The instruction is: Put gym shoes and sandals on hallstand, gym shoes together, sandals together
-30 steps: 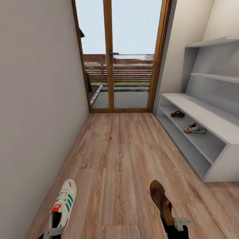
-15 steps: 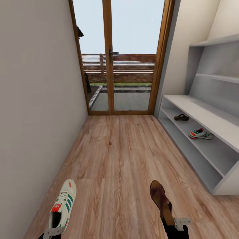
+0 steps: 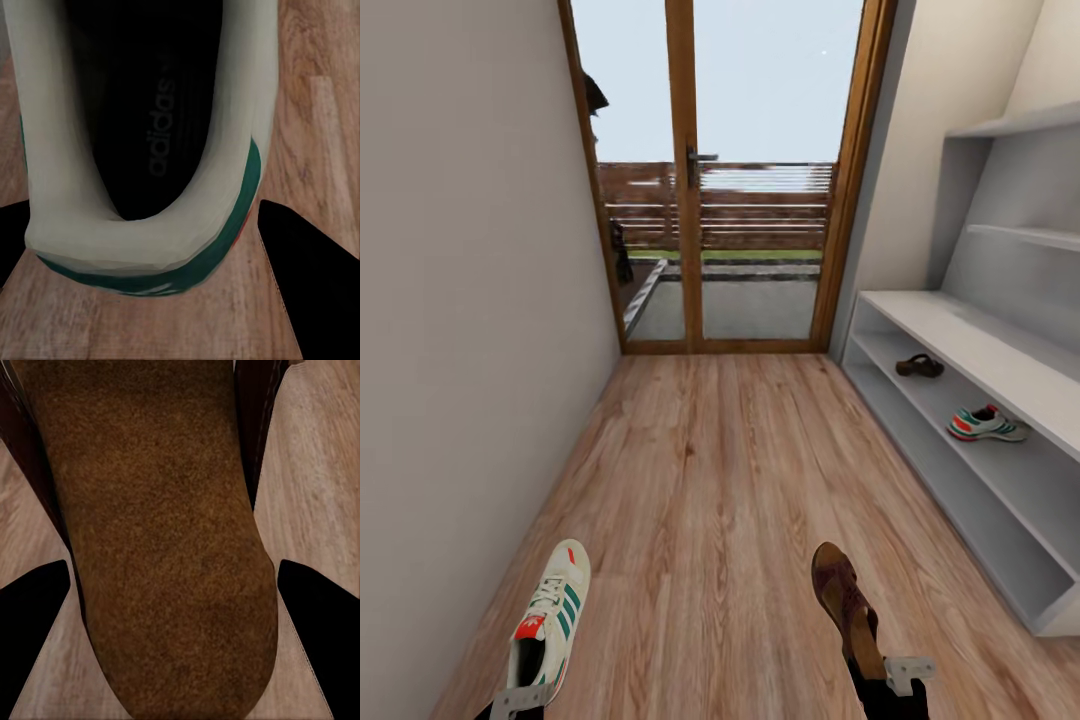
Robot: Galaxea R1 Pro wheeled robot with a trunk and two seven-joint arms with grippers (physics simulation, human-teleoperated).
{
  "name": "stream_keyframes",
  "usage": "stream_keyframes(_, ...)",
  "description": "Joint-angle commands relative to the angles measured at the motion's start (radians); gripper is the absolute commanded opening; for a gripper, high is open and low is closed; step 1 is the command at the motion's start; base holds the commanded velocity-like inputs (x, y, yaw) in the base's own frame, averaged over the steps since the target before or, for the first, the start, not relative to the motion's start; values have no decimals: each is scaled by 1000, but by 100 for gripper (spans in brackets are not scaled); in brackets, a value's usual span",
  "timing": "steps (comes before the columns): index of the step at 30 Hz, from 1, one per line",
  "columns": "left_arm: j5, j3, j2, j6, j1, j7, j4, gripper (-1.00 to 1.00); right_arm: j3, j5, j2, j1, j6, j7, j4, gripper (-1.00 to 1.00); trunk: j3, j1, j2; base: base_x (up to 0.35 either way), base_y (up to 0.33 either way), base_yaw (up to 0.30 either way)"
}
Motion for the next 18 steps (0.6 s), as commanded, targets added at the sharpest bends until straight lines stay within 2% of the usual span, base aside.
stream_keyframes(1, -8, 9, 0, -4, -1, -5, 0, -100, -9, 4, 0, -1, -3, 7, 0, -100, -1, 0, 0, 338, 0, 0)
stream_keyframes(18, -8, 9, -1, -4, -1, -5, 0, -100, -9, 4, 0, -1, -3, 7, 0, -100, -1, 0, 0, 338, 0, 0)
